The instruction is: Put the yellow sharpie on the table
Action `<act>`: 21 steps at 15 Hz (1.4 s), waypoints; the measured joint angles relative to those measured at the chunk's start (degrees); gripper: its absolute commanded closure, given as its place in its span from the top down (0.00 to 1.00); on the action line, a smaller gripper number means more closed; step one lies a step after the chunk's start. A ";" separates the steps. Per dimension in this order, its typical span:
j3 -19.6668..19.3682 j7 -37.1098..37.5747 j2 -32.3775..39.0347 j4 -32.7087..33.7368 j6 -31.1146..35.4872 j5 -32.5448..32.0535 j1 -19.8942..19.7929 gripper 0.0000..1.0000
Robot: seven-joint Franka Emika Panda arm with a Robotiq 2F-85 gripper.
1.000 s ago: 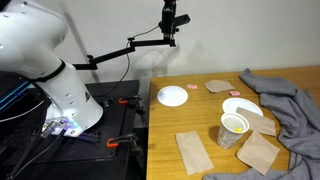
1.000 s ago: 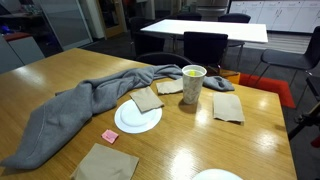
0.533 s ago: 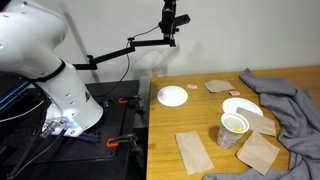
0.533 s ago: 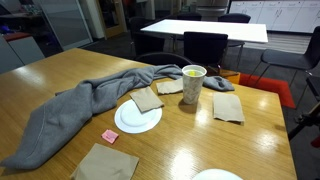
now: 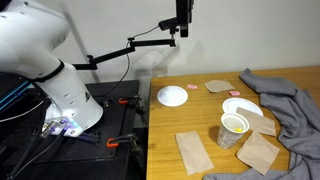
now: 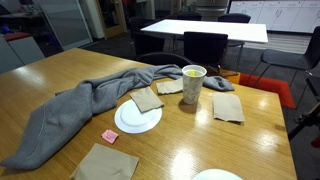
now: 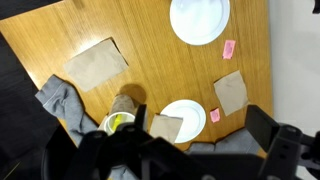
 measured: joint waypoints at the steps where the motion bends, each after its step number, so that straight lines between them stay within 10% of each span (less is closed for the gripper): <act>1: -0.01 0.97 0.65 0.84 0.78 -1.05 -0.94 1.00; 21: -3.78 21.09 25.61 5.92 20.26 -17.97 -7.15 1.00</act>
